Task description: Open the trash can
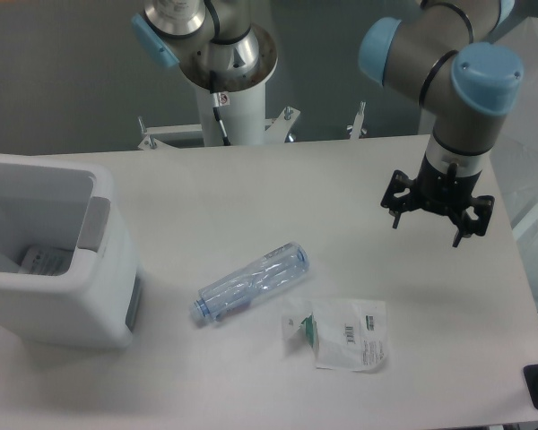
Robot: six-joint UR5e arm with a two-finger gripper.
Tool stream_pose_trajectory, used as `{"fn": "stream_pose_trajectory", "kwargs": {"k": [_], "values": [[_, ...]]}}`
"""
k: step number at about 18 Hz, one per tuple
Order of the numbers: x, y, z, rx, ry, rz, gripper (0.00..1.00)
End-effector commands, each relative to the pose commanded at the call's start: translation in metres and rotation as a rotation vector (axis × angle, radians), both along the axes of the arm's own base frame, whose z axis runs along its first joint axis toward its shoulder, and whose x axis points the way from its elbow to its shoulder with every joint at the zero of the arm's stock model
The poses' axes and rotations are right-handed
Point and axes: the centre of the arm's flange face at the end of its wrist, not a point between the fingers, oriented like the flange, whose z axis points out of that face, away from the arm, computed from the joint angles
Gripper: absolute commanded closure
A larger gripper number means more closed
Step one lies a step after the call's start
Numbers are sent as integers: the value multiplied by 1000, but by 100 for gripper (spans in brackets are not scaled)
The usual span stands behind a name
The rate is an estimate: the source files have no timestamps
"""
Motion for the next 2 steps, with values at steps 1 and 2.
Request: {"fn": "stream_pose_trajectory", "kwargs": {"k": [1, 2], "values": [[1, 0, -1, -11, 3, -6, 0], [1, 0, -2, -20, 6, -10, 0]]}}
